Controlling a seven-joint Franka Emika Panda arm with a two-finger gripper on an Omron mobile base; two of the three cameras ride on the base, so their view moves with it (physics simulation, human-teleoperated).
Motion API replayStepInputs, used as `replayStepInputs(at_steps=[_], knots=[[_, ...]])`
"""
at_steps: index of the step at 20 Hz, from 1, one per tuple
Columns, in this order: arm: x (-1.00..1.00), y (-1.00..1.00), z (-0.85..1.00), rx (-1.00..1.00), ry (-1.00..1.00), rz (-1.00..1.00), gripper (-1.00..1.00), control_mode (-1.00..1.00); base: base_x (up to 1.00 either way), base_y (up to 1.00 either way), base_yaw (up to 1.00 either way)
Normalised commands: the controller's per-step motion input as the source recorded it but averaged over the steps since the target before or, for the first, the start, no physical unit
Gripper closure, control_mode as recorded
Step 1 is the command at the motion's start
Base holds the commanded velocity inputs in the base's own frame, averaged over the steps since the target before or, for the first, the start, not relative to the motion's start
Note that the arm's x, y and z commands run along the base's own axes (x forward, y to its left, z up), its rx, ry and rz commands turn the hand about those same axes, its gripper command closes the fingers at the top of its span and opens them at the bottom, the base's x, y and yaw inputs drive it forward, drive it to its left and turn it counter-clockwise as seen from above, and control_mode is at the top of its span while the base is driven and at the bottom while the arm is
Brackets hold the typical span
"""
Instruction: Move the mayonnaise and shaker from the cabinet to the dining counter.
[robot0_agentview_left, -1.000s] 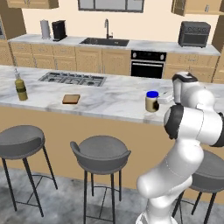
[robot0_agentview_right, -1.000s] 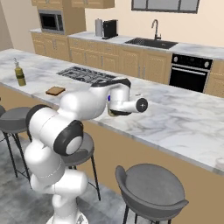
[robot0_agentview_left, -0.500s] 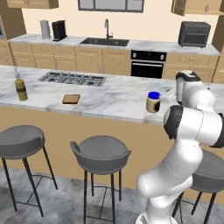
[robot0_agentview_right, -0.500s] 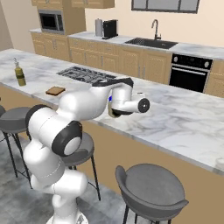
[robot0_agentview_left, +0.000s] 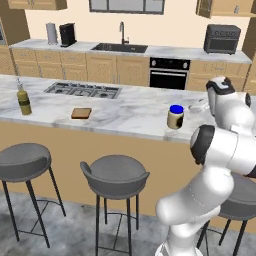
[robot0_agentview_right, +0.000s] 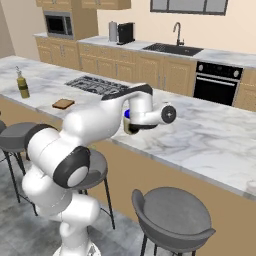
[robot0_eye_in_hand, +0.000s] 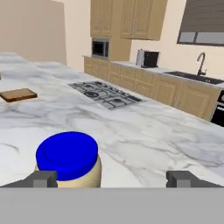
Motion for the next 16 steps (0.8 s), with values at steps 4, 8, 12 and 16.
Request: replayStepInputs(at_steps=[4,8,12,16], knots=[[-0.43,0.01,0.46,-0.04,0.12,-0.18,-1.0,-1.0,0.0,0.0,0.0],[-0.47,0.04,0.46,-0.04,0.11,-0.19,-1.0,-1.0,0.0,0.0,0.0],[-0.52,0.09,0.37,-0.11,0.05,-0.18,-1.0,-1.0,0.0,0.0,0.0],[-0.47,0.13,0.35,-0.05,0.05,-0.23,-1.0,-1.0,0.0,0.0,0.0]])
